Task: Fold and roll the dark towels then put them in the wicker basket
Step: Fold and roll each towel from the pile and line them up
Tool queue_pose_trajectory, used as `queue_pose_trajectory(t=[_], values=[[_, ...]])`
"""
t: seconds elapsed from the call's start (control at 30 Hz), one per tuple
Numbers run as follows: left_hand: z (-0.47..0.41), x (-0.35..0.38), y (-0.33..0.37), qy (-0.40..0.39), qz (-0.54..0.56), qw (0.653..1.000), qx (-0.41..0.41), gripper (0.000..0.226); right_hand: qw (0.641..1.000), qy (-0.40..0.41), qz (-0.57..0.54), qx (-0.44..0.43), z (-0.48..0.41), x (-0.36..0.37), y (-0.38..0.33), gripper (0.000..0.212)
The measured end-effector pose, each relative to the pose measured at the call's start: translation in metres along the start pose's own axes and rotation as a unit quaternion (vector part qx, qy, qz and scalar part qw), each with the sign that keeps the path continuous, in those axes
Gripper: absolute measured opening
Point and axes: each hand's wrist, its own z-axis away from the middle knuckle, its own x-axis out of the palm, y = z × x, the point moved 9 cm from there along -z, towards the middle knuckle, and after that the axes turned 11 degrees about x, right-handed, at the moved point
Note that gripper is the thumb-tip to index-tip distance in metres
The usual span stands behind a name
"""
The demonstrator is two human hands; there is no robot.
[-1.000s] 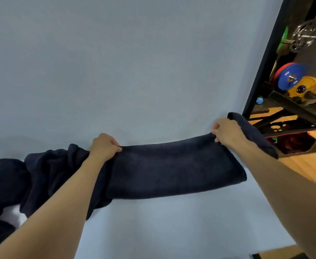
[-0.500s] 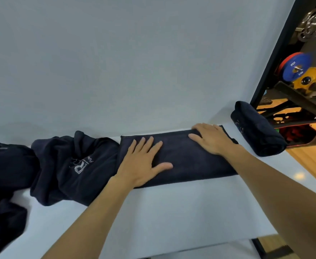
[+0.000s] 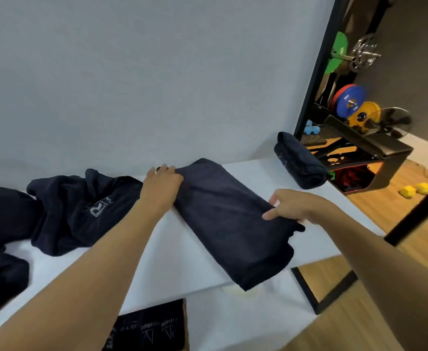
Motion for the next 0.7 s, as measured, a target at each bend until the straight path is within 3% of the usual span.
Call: queue_pose_trajectory(t=[0.07, 0.17, 0.23, 0.3, 0.37, 0.43, 0.53, 0.57, 0.63, 0.7], values=[[0.019, -0.002, 0.038, -0.001, 0.078, 0.996, 0.052, 0.041, 0.999, -0.023, -0.037, 0.005, 0.014, 0.011, 0.007, 0.035], [0.079, -0.026, 0.105, 0.096, 0.210, 0.957, 0.173, 0.034, 0.995, -0.025, -0.095, 0.030, 0.023, 0.019, 0.020, 0.037], [0.120, -0.030, 0.143, 0.134, 0.190, 0.942, 0.243, 0.053, 0.991, -0.028, -0.121, 0.041, 0.032, 0.026, 0.027, 0.039], [0.147, -0.019, 0.170, 0.114, 0.128, 0.943, 0.285, 0.070, 0.987, -0.020, -0.150, 0.045, 0.040, 0.030, 0.032, 0.038], [0.160, -0.015, 0.182, 0.110, 0.046, 0.951, 0.284, 0.070, 0.983, -0.005, -0.173, 0.062, 0.048, 0.034, 0.042, 0.037], [0.163, -0.019, 0.186, 0.132, 0.005, 0.954, 0.267, 0.055, 0.990, 0.066, -0.115, 0.040, 0.051, 0.029, 0.049, 0.039], [0.161, -0.029, 0.180, 0.162, 0.049, 0.953, 0.253, 0.035, 0.961, 0.242, 0.032, -0.131, 0.079, 0.013, 0.033, 0.028], [0.159, -0.033, 0.174, 0.169, 0.083, 0.953, 0.238, 0.030, 0.942, 0.254, 0.016, -0.218, 0.095, 0.014, 0.024, 0.025], [0.157, -0.039, 0.157, 0.165, 0.185, 0.951, 0.184, 0.022, 0.924, 0.194, 0.008, -0.329, 0.124, 0.030, 0.014, 0.034], [0.154, -0.038, 0.140, 0.142, 0.287, 0.940, 0.120, 0.017, 0.929, 0.150, 0.133, -0.311, 0.124, 0.059, 0.016, 0.063]])
